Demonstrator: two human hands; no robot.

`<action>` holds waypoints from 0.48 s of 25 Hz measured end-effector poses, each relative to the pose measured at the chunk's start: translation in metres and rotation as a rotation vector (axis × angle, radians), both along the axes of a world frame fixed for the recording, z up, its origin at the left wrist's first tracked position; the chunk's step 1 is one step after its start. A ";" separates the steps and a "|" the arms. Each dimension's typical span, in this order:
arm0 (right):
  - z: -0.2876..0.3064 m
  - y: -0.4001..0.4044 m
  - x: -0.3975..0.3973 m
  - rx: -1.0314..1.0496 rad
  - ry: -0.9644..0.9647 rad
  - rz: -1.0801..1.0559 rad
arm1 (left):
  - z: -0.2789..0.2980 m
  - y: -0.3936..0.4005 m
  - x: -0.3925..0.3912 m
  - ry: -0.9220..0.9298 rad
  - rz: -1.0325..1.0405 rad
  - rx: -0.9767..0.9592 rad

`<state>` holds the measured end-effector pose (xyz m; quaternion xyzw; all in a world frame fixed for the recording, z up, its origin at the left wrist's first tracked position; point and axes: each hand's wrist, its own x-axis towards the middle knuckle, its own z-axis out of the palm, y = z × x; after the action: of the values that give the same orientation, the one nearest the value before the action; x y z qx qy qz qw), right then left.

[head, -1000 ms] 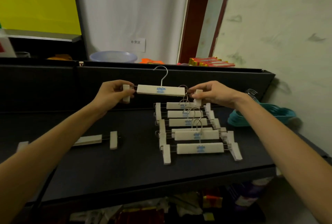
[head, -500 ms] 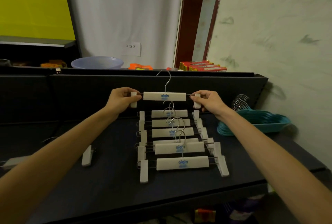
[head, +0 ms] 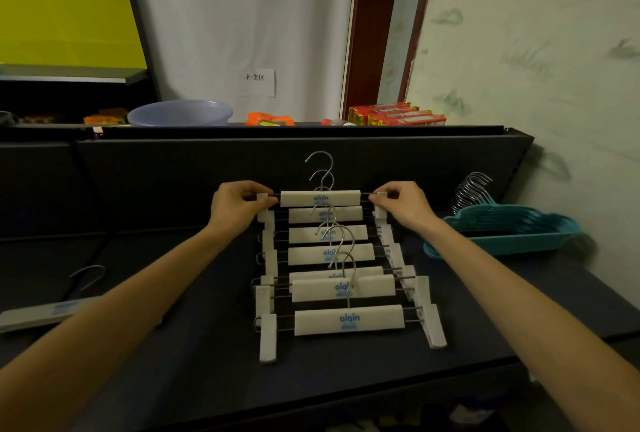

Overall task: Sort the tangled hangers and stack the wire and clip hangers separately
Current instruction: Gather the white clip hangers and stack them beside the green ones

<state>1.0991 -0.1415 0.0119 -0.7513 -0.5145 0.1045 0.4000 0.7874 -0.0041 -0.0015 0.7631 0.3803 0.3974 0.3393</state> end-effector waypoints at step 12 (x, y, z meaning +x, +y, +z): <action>-0.002 -0.027 -0.009 -0.037 -0.174 0.047 | -0.015 -0.012 -0.007 0.124 -0.064 0.068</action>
<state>1.0900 -0.1688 0.0098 -0.7524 -0.5629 0.0578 0.3371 0.7803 -0.0161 -0.0166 0.8092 0.3623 0.3509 0.3013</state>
